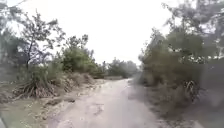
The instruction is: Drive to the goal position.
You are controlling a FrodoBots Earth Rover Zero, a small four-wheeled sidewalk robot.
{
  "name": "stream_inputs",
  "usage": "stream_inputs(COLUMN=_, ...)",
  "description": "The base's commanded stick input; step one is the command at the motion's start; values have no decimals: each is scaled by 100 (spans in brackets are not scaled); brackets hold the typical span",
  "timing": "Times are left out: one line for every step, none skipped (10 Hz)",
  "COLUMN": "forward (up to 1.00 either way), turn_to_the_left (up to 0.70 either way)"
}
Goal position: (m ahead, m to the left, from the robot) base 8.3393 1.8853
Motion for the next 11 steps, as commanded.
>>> stream_inputs(forward=45, turn_to_the_left=0)
stream_inputs(forward=45, turn_to_the_left=0)
stream_inputs(forward=45, turn_to_the_left=0)
stream_inputs(forward=45, turn_to_the_left=0)
stream_inputs(forward=45, turn_to_the_left=0)
stream_inputs(forward=45, turn_to_the_left=0)
stream_inputs(forward=45, turn_to_the_left=0)
stream_inputs(forward=45, turn_to_the_left=0)
stream_inputs(forward=45, turn_to_the_left=0)
stream_inputs(forward=45, turn_to_the_left=0)
stream_inputs(forward=45, turn_to_the_left=0)
